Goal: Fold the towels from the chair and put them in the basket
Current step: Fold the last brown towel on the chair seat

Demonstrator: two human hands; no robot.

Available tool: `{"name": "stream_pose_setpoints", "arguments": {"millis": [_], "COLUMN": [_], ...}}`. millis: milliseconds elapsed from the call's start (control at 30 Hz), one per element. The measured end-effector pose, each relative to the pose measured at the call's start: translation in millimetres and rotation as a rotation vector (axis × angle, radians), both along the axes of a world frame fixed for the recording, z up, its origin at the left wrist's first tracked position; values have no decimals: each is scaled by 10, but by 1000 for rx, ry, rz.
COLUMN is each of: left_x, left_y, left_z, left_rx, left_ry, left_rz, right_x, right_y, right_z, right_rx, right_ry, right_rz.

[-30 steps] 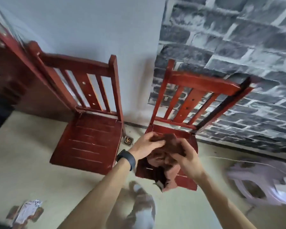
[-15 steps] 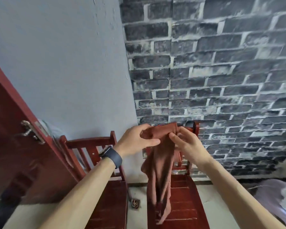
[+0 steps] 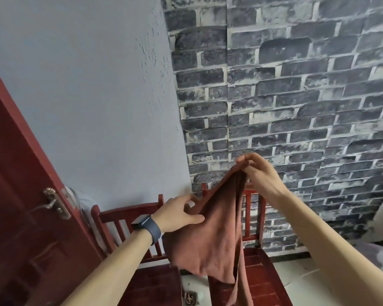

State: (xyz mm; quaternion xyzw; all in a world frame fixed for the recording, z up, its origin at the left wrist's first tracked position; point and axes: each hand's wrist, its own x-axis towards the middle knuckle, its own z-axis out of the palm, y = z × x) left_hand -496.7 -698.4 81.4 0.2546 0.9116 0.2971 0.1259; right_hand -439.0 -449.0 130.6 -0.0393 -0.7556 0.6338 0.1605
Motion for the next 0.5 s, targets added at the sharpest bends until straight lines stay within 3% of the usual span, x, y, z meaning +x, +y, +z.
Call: {"name": "stream_pose_setpoints", "arguments": {"millis": [100,367,500], "left_x": [27,-115,-83], "left_y": [-244,-897,-810], "left_z": [-124,73,288], "left_rx": [-68,-17,208], "left_ry": [63,145,228], "left_rz": [59,232,261], "right_x": [15,191,233], "right_y": [25,107,-54], "right_z": [-42,-333,-318], "right_rx": [-99,-65,66], "right_ry": [-33,-112,-96], "right_rz": [-98,-299,-256]}}
